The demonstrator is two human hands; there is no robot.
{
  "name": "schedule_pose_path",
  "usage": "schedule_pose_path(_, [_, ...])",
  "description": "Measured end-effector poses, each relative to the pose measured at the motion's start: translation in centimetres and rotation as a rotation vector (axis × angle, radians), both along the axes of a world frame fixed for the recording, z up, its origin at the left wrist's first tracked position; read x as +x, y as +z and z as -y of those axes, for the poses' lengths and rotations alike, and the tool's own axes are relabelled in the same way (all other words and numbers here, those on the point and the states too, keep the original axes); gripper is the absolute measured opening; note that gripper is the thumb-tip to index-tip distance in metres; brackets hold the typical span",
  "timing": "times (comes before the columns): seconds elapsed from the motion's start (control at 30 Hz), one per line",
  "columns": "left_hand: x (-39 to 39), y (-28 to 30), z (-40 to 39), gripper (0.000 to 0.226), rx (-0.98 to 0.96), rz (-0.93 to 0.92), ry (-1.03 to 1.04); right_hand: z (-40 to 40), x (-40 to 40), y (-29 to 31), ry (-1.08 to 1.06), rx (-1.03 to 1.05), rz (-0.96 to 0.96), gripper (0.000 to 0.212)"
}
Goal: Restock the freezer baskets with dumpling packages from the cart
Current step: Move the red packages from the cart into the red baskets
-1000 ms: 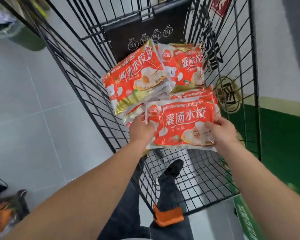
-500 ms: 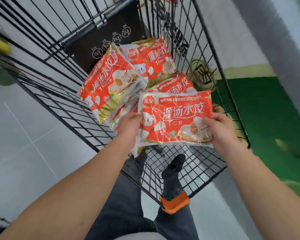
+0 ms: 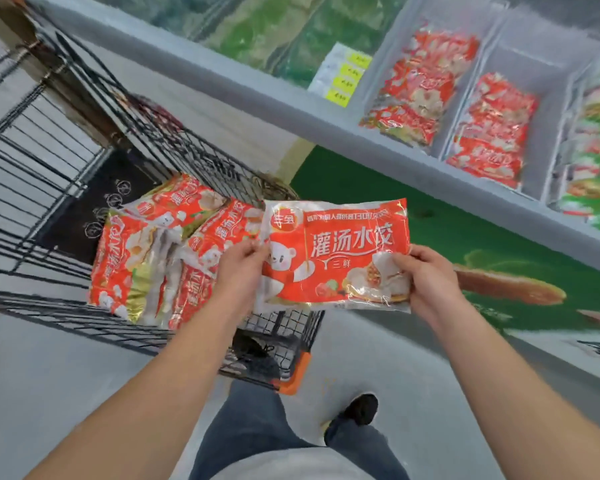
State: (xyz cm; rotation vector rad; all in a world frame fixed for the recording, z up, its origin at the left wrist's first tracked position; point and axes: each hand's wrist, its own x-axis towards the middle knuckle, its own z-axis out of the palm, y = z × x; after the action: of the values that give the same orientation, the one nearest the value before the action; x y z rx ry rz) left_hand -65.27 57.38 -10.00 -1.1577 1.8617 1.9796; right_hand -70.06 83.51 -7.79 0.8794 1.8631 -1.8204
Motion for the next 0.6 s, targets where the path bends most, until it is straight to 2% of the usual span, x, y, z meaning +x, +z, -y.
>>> schedule_pose_path(0.1, [0.2,3.3,-6.9,0.017,-0.066,-0.074,-0.073,-7.1,2.3,1.9,-0.094,-0.037,-0.072,0.014])
schedule_pose_path(0.33, [-0.8,9.5,-19.4,0.021,-0.159,-0.178,-0.223,-19.6,5.3,6.8,-0.231,-0.065,-0.215,0.013])
schedule_pose_path(0.6, [-5.3,13.5,-28.6,0.026,-0.191,-0.316,-0.333,-28.9,4.7,10.7,-0.320,-0.031,-0.321,0.013])
